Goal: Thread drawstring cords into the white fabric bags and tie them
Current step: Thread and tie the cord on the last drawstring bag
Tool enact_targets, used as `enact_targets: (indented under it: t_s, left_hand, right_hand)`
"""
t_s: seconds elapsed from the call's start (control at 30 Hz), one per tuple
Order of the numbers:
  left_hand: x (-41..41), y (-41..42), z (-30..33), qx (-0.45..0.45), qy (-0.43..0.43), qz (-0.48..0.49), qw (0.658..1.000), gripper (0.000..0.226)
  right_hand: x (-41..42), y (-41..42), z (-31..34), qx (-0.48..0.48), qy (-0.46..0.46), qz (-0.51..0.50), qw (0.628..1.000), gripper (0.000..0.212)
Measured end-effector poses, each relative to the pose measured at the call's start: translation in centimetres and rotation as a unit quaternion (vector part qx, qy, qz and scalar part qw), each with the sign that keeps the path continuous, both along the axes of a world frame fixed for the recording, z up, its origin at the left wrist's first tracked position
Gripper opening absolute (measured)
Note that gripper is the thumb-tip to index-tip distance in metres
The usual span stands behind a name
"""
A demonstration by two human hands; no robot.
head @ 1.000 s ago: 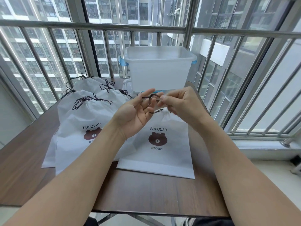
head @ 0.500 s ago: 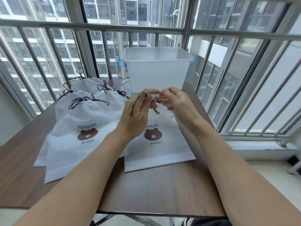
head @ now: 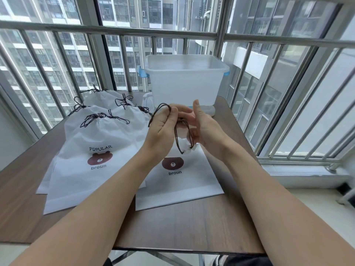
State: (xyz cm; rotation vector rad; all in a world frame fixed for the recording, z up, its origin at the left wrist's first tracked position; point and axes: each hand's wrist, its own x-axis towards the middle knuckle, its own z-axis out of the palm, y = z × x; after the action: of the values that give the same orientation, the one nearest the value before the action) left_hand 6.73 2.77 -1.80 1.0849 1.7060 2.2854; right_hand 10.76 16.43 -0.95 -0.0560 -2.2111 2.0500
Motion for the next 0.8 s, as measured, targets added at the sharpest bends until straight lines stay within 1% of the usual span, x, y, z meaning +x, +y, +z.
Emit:
enact_targets:
  t_s: [0.07, 0.1, 0.13, 0.17, 0.2, 0.23, 0.27, 0.3, 0.33, 0.37, 0.4, 0.43, 0.5, 0.53, 0.57, 0.6, 0.63, 0.67, 0.73, 0.77, 0.8]
  left_hand:
    - [0.0, 0.0, 0.0, -0.011, -0.022, -0.021, 0.999, 0.040]
    - [0.1, 0.0, 0.1, -0.010, -0.039, -0.021, 0.999, 0.042]
    - [0.1, -0.1, 0.3, -0.002, -0.068, -0.008, 0.998, 0.044]
    - [-0.1, -0.3, 0.6, 0.021, -0.115, 0.009, 0.993, 0.046]
    - [-0.6, -0.6, 0.9, 0.059, -0.176, 0.020, 0.982, 0.047]
    - [-1.4, -1.1, 1.2, 0.102, -0.238, 0.022, 0.966, 0.048]
    - [-2.2, -1.8, 1.4, 0.143, -0.293, 0.017, 0.945, 0.048]
    - [-3.0, -2.4, 1.5, 0.177, -0.336, 0.013, 0.925, 0.048]
    - [-3.6, -3.0, 1.5, 0.200, -0.369, 0.014, 0.908, 0.049]
    - [-4.0, -3.4, 1.5, 0.201, -0.393, 0.024, 0.897, 0.050]
    - [-4.2, -3.6, 1.5, 0.182, -0.405, 0.047, 0.895, 0.050]
    - [-4.5, -3.6, 1.3, 0.147, -0.404, 0.078, 0.899, 0.050]
    - [-4.5, -3.3, 1.3, 0.050, -0.377, 0.150, 0.913, 0.049]
    - [-4.4, -3.1, 1.4, 0.001, -0.354, 0.182, 0.918, 0.047]
    - [-4.3, -2.9, 1.3, -0.056, -0.310, 0.216, 0.924, 0.043]
    - [-4.3, -2.8, 1.0, -0.123, -0.245, 0.257, 0.927, 0.036]
    - [-4.2, -2.8, 0.7, -0.188, -0.162, 0.298, 0.922, 0.023]
    - [-3.8, -2.8, 0.4, -0.238, -0.088, 0.317, 0.914, 0.010]
    - [-3.2, -3.0, 0.0, -0.302, 0.026, 0.302, 0.904, 0.028]
    - [-3.1, -3.2, -0.1, -0.338, 0.074, 0.283, 0.894, 0.031]
    - [-3.0, -3.3, -0.1, -0.381, 0.123, 0.275, 0.874, 0.028]
  right_hand:
    - [-0.1, 0.1, 0.0, -0.036, -0.013, -0.004, 0.999, 0.071]
    - [-0.2, 0.0, 0.1, -0.065, -0.008, -0.014, 0.998, 0.066]
    - [-0.1, 0.0, 0.4, -0.116, 0.005, -0.036, 0.993, 0.058]
    - [-0.1, 0.1, 0.6, -0.196, 0.022, -0.068, 0.978, 0.049]
    - [0.0, 0.6, 0.8, -0.294, 0.038, -0.101, 0.950, 0.038]
    - [0.0, 1.2, 1.0, -0.385, 0.051, -0.125, 0.913, 0.029]
    - [0.0, 2.1, 1.0, -0.452, 0.057, -0.144, 0.879, 0.022]
    - [0.0, 2.9, 0.9, -0.491, 0.050, -0.162, 0.854, 0.018]
    - [-0.1, 3.7, 0.6, -0.505, 0.031, -0.183, 0.843, 0.016]
    - [-0.1, 4.5, 0.3, -0.497, 0.007, -0.204, 0.843, 0.016]
    - [-0.2, 5.1, -0.2, -0.463, -0.020, -0.226, 0.857, 0.017]
    - [-0.2, 5.6, -0.5, -0.408, -0.044, -0.251, 0.877, 0.019]
    - [0.1, 5.9, -0.7, -0.285, -0.064, -0.299, 0.909, 0.023]
    - [0.2, 5.9, -0.8, -0.223, -0.058, -0.317, 0.920, 0.024]
    - [0.2, 5.8, -0.9, -0.147, -0.043, -0.327, 0.933, 0.025]
    - [0.1, 5.6, -1.0, -0.052, -0.025, -0.323, 0.945, 0.024]
    - [0.1, 5.2, -1.1, 0.052, -0.005, -0.304, 0.951, 0.022]
    - [0.2, 4.9, -1.1, 0.146, 0.008, -0.273, 0.951, 0.021]
    - [0.5, 4.2, -0.9, 0.290, -0.002, -0.191, 0.938, 0.028]
    - [0.8, 4.0, -0.7, 0.353, -0.016, -0.157, 0.922, 0.034]
    - [1.0, 3.9, -0.5, 0.407, -0.028, -0.133, 0.903, 0.041]
